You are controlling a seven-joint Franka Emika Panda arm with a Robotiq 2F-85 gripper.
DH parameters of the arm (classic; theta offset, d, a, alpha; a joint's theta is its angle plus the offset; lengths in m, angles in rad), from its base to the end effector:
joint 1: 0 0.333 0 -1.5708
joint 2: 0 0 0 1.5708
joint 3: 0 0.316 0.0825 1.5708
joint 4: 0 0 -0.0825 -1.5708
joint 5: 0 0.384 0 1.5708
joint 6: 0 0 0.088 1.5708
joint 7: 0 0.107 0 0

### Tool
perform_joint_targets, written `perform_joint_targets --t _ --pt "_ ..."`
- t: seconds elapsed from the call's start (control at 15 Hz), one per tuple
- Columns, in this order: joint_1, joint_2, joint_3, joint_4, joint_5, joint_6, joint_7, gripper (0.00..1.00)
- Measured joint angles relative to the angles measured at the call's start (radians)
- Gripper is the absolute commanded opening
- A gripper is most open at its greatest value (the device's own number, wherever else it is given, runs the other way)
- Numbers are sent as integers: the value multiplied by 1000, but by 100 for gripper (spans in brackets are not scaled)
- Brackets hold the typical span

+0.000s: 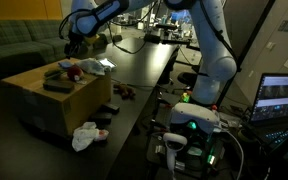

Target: Remove the brown toy from the box and replace it with the towel, remove the blue object from the box and replace it with the gray duster and remove the orange plush toy from the box and replace it with the duster, remove the duster and replace it with the plastic bag

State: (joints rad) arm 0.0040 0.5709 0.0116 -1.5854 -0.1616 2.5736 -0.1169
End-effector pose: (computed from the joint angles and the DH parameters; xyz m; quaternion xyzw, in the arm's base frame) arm 0.7294 0.0126 0.3486 0.9695 0.1205 0.2036 0.0641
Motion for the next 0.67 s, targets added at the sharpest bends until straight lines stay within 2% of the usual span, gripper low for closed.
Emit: perform_joint_targets --t 0.67 --pt "-5 107 34 168 36 -122 -41 100"
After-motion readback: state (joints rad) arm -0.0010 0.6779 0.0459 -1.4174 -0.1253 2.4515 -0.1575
